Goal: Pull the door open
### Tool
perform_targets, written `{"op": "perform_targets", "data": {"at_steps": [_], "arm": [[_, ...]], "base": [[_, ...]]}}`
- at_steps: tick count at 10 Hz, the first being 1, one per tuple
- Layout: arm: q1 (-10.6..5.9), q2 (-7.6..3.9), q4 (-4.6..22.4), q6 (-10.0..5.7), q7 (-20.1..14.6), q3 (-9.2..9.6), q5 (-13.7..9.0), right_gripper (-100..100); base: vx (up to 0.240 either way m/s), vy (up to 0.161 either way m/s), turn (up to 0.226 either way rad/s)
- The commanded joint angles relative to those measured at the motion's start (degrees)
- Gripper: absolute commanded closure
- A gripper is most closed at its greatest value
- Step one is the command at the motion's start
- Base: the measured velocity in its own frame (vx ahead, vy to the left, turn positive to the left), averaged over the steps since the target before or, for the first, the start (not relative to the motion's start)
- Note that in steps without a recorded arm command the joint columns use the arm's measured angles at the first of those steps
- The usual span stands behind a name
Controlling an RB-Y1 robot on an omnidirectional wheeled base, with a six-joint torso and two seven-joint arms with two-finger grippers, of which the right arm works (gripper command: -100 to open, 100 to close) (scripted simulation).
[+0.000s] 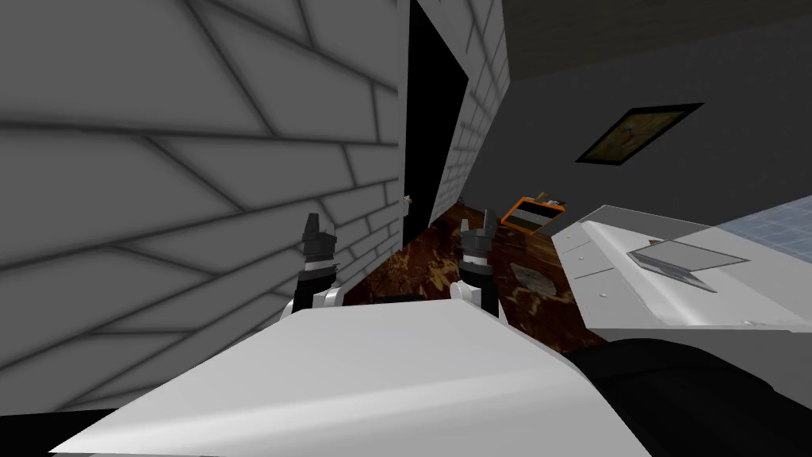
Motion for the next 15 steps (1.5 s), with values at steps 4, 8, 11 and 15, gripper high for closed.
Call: {"op": "perform_targets", "data": {"at_steps": [4,8,11,15], "arm": [[-2.05,-2.15,4.6,-0.46,3.2,0.48,3.0,-100],[-4.38,-4.38,9.8,-0.99,6.8,1.03,6.3,-100],[-5.79,-5.67,13.0,-1.31,9.0,1.36,8.3,-100],[-7.85,-7.52,17.6,-1.77,12.1,1.85,11.3,-100]], "base": [[0.100,-0.036,0.070],[0.110,-0.051,0.076],[0.116,-0.043,0.069],[0.087,-0.046,0.073]]}}
